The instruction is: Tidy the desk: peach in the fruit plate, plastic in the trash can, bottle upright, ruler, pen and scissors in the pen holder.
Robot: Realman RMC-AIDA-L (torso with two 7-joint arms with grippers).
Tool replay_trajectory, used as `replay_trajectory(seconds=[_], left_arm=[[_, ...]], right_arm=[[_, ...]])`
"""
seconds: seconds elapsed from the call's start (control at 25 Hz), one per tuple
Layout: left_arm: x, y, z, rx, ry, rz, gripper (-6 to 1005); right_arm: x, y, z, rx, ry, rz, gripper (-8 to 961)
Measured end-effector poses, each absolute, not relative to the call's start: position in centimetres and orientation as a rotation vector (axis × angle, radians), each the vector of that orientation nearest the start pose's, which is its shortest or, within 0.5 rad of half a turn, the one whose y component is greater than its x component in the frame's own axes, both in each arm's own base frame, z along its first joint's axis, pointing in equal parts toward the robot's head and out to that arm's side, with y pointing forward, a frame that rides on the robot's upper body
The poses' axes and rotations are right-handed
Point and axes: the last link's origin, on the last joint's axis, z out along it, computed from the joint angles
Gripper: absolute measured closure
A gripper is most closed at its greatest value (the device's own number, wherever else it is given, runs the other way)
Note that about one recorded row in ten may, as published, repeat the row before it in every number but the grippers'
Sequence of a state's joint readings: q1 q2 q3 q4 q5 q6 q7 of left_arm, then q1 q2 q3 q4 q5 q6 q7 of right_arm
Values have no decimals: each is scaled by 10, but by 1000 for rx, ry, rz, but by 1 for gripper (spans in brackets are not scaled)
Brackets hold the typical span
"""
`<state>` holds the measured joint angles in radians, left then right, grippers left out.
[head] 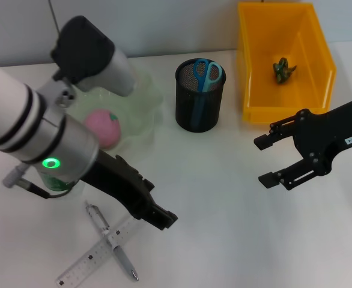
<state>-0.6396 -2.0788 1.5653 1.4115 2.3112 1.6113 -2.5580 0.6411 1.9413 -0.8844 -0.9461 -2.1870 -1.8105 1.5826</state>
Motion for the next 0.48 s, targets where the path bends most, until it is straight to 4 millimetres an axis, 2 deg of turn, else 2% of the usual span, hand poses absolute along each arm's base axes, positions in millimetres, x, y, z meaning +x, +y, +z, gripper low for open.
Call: replay_trajectory(seconds=[0.48], left_arm=[[-123,329,-69,-2866,-729,542,251]], right_arm=[[218,352,52,-3095,286,52,162]])
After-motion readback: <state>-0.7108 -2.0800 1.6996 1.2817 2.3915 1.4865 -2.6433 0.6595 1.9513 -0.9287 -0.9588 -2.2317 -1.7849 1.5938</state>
